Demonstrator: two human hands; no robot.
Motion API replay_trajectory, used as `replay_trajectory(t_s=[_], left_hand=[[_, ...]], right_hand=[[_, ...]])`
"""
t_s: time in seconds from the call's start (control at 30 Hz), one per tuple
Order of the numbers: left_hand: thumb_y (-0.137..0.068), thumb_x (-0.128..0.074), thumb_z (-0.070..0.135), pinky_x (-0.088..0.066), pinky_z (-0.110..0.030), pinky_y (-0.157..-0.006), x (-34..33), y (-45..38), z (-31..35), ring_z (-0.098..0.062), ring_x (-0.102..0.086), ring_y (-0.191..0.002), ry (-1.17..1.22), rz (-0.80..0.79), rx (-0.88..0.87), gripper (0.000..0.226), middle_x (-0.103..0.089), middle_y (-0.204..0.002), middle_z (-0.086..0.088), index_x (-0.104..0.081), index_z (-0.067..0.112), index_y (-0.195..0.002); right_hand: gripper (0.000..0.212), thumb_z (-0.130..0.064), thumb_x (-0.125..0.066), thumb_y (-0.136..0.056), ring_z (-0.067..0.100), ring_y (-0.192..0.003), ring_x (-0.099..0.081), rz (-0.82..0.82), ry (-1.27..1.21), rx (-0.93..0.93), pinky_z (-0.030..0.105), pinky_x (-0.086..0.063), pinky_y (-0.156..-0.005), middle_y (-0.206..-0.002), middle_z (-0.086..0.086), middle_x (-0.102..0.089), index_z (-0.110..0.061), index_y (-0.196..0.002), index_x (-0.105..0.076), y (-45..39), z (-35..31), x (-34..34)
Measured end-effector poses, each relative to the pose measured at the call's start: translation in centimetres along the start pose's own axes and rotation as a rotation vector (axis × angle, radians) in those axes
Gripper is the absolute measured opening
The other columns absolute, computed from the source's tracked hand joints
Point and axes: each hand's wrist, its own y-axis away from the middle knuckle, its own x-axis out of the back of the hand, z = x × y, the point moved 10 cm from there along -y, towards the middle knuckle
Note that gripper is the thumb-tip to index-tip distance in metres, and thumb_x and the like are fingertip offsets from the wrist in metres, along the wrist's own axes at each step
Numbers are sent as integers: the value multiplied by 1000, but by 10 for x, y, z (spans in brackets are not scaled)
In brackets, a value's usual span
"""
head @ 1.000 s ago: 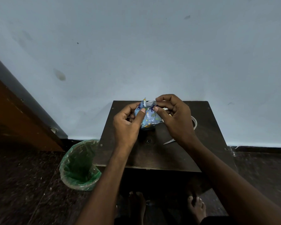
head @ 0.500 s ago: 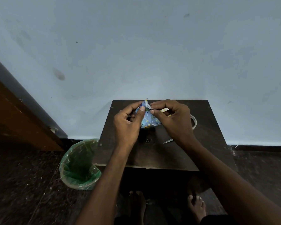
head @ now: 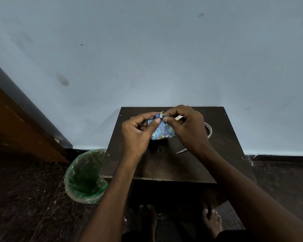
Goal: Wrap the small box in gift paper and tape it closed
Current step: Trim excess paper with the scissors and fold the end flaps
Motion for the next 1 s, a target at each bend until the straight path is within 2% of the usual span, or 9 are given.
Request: replay_trajectory(t_s=[0.1, 0.2, 0.3, 0.5, 0.57, 0.67, 0.83, 0.9, 1.0], left_hand=[[-87, -85, 11, -55, -50, -70, 1, 0, -1, -34, -58, -71, -19, 10, -10, 22, -82, -90, 1, -85, 23, -106], [-87, -85, 11, -56, -51, -71, 1, 0, 3, -47, -61, -79, -44, 10, -23, 25, -82, -90, 5, -84, 30, -103], [-86, -86, 12, -54, -48, -69, 2, -1, 5, -42, -59, -77, -66, 23, -36, 27, -81, -88, 7, -83, 35, -101], [-88, -82, 22, -52, -37, -64, 5, 0, 2, -28, -57, -70, -128, 65, -39, 17, -77, -82, 7, -83, 34, -100], [-89, -82, 26, -58, -41, -67, 4, 0, 2, -31, -64, -74, -156, 44, -49, 18, -78, -89, 0, -84, 32, -106], [-90, -82, 29, -61, -51, -73, 4, -2, 1, -34, -72, -83, -182, 6, -59, 22, -80, -94, -1, -84, 28, -112], [-88, -83, 18, -55, -51, -69, 1, -1, 12, -33, -67, -81, -216, -35, -105, 17, -79, -88, 6, -86, 24, -104], [-87, -85, 11, -53, -49, -66, 0, 0, 15, -29, -65, -80, -232, -48, -124, 19, -79, -89, 7, -86, 21, -102], [-84, -84, 3, -52, -44, -66, 1, 1, 18, -25, -66, -81, -238, -42, -143, 23, -79, -87, 8, -87, 19, -100]], right_hand=[[7, -12, -85, -83, 13, -83, -68, 23, -8, 3, 39, -53, -67, -82, -10, -75, -17, -84, -81, 0, -2, 4], [9, -13, -89, -79, 9, -74, -69, 45, -26, -20, 33, -54, -66, -80, -11, -76, -16, -83, -81, 1, -3, 6], [11, -14, -91, -78, 8, -68, -69, 48, -56, -52, 28, -53, -63, -79, -10, -77, -16, -83, -80, 2, -1, 7], [21, -5, -83, -84, 11, -79, -74, -48, -64, -48, 36, -61, -66, -93, -11, -78, -18, -99, -82, -2, -1, 3], [26, -2, -83, -84, 8, -84, -75, -53, -83, -62, 34, -61, -65, -97, -11, -79, -18, -104, -79, -2, 0, 3], [22, -5, -84, -82, 10, -76, -72, -22, -51, -62, 34, -58, -64, -89, -14, -78, -23, -94, -82, -1, 0, 5], [18, -5, -81, -83, 18, -72, -74, 6, -46, -87, 44, -60, -65, -87, -10, -79, -23, -87, -84, 0, 3, 5], [20, -3, -78, -83, 18, -72, -74, 10, -64, -95, 41, -59, -62, -87, -9, -79, -22, -86, -83, 1, 4, 5], [22, 0, -76, -83, 14, -69, -73, 3, -62, -95, 29, -52, -58, -87, -10, -79, -21, -86, -83, 2, 3, 5]])
